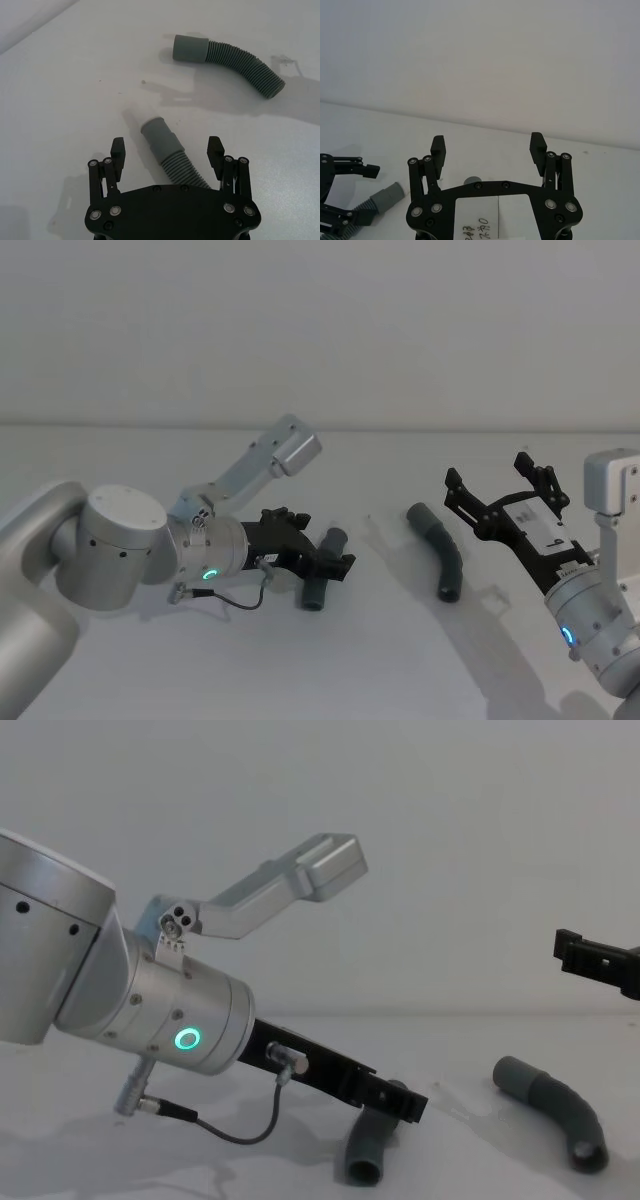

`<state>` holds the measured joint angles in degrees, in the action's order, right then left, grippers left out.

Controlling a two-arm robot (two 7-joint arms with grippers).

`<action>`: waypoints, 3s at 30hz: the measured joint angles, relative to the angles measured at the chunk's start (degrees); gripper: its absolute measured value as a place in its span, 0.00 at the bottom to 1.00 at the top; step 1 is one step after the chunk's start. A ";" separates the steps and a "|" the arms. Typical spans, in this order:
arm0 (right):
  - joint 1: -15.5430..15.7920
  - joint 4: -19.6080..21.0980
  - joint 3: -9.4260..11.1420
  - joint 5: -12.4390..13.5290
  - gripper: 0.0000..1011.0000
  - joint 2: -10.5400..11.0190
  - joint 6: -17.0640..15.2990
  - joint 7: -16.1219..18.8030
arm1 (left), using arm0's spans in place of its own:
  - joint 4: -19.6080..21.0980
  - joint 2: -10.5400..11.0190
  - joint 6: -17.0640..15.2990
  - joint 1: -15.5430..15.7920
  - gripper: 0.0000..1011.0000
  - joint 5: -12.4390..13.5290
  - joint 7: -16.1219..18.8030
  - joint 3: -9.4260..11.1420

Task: Use both hands to pick up one end of the pipe from the table, align the ends, and insert them.

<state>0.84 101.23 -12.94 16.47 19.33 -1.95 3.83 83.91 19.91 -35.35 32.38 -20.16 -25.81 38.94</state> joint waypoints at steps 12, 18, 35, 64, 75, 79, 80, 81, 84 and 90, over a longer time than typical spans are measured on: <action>0.00 0.00 0.00 0.00 0.99 0.00 0.00 0.00 | -1.98 -1.15 -0.10 0.73 0.99 0.81 -0.70 0.59; 0.00 0.00 0.00 0.00 0.99 0.00 0.00 0.00 | -2.71 -1.71 -0.53 0.90 0.99 1.14 -0.93 0.71; 0.00 0.00 0.00 0.00 0.99 0.00 0.00 0.00 | -3.78 -2.87 -2.93 1.06 0.99 1.93 -0.21 0.50; -0.02 0.01 0.01 -0.02 0.99 0.03 -0.17 0.07 | -4.25 -3.45 -4.07 1.17 0.65 2.33 0.36 0.23; -0.82 1.11 -0.28 0.17 0.99 1.02 -6.12 1.38 | -4.28 -3.51 -4.16 1.17 0.58 2.37 0.36 0.28; -1.17 1.64 -0.53 0.53 0.99 1.37 -9.32 1.90 | -4.29 -3.52 -4.18 1.17 0.55 2.37 0.35 0.30; -1.24 1.73 -0.59 0.61 0.99 1.44 -9.94 2.01 | -4.29 -3.52 -4.18 1.17 0.55 2.38 0.35 0.31; -1.43 1.93 -0.72 0.76 0.99 1.59 -11.48 2.26 | -4.29 -3.54 -4.19 1.17 0.54 2.37 0.35 0.32; -1.85 2.29 -0.98 1.09 0.99 1.88 -14.26 2.78 | -4.30 -3.55 -4.20 1.17 0.52 2.38 0.35 0.33; -2.69 2.54 -1.43 1.64 0.99 2.34 -19.06 3.68 | -4.32 -3.54 -4.22 1.17 0.48 2.37 0.34 0.33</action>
<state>-1.86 103.77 -14.37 18.10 21.68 -21.01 7.51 79.58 16.37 -39.58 33.55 -17.78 -25.47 39.27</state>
